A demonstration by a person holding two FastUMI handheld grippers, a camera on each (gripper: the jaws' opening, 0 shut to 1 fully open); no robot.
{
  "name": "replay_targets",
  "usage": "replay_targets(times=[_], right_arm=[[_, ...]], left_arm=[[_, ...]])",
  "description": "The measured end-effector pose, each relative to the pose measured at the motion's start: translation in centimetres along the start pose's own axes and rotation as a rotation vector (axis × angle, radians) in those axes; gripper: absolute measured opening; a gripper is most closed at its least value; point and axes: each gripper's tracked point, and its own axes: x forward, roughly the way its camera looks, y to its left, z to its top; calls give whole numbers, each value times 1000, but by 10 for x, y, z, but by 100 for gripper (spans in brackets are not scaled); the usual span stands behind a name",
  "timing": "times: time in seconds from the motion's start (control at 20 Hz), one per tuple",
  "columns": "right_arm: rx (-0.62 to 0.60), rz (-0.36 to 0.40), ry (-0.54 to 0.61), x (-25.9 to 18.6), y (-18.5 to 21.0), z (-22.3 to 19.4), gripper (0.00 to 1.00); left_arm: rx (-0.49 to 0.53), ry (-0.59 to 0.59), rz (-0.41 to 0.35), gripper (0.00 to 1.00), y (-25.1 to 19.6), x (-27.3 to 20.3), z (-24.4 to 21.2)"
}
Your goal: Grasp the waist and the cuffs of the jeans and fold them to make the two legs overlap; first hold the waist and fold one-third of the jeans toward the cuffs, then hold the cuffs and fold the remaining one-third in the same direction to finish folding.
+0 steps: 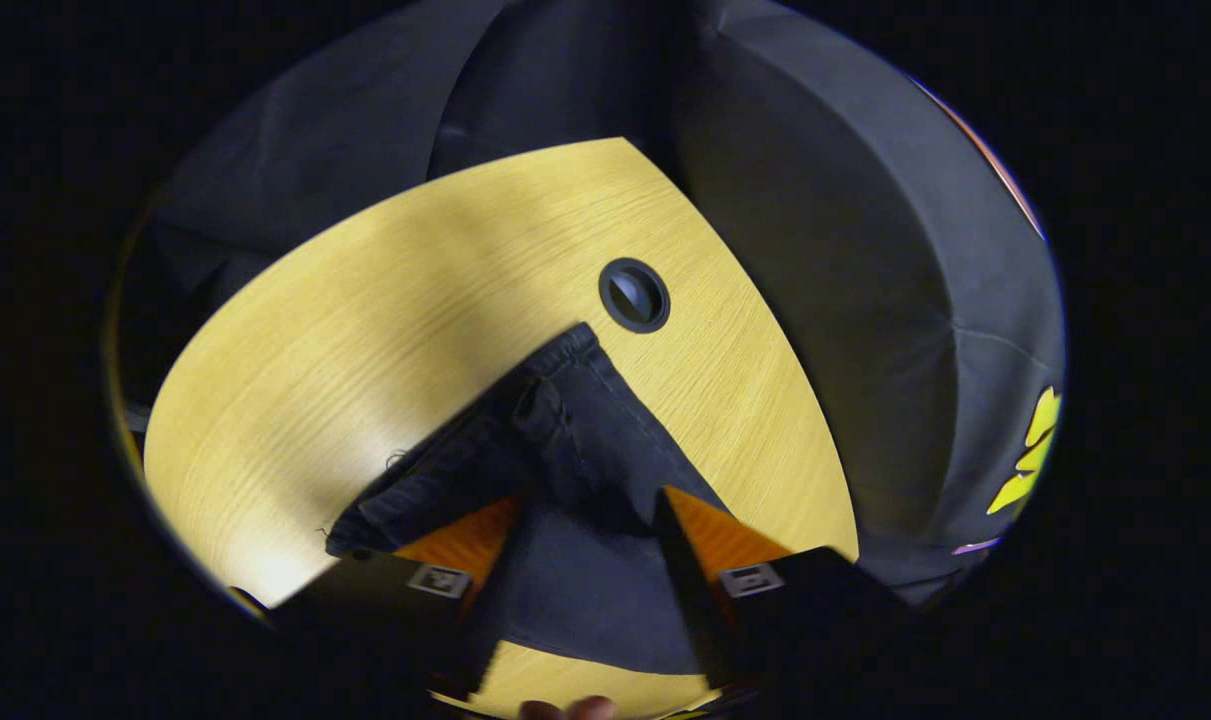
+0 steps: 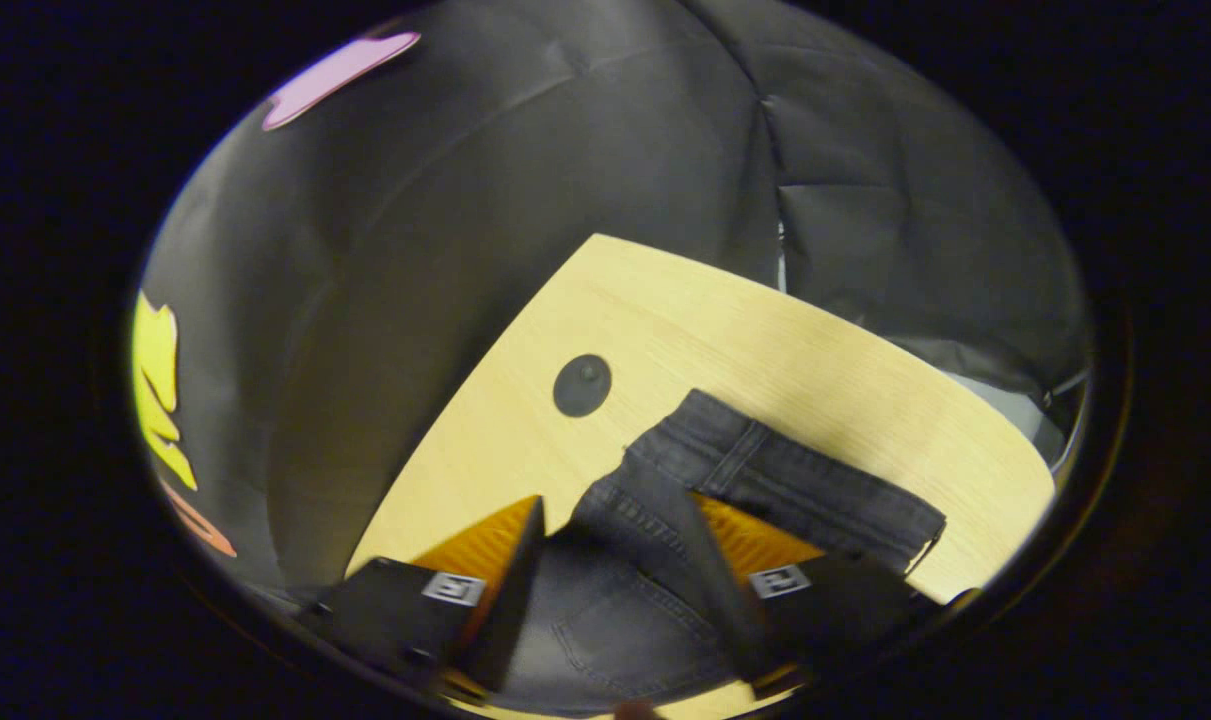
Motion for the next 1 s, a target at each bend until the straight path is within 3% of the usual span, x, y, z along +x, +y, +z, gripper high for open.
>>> replay_targets(times=[0.05, 0.1, 0.15, 0.3, 0.35, 0.4, 0.5, 0.7, 0.75, 0.8, 0.95, 1.0], right_arm=[[-42, -6, -16, -7, 1, 1, 84], [-67, -3, -33, -15, 3, 4, 86], [-80, 7, -52, -25, 8, 5, 94], [-145, 16, -133, -65, 14, 15, 95], [-192, 13, -173, -84, 15, 20, 89], [-248, 13, -222, -103, 18, 23, 97], [-378, 23, -328, -145, 30, 29, 96], [-613, 101, -500, -242, 66, 5, 96], [-650, 124, -527, -263, 73, -6, 89], [-683, 143, -547, -283, 74, -19, 89], [-752, 174, -575, -325, 61, -55, 99], [-763, 180, -577, -333, 57, -65, 94]], left_arm=[[26, -10, 17, 100, -1, -12, 5], [50, -23, 19, 98, -4, -25, 10], [67, -41, 12, 98, -11, -42, 15], [148, -130, -16, 99, -39, -102, 29], [196, -181, -28, 99, -51, -99, 38], [257, -238, -45, 99, -63, -123, 20], [390, -362, -94, 99, -98, -178, 24], [635, -611, -204, 98, -163, -259, -21], [697, -658, -227, 98, -175, -276, -36], [753, -708, -248, 99, -184, -292, -50], [861, -793, -282, 99, -200, -324, -96], [874, -788, -308, 98, -202, -330, -112]])
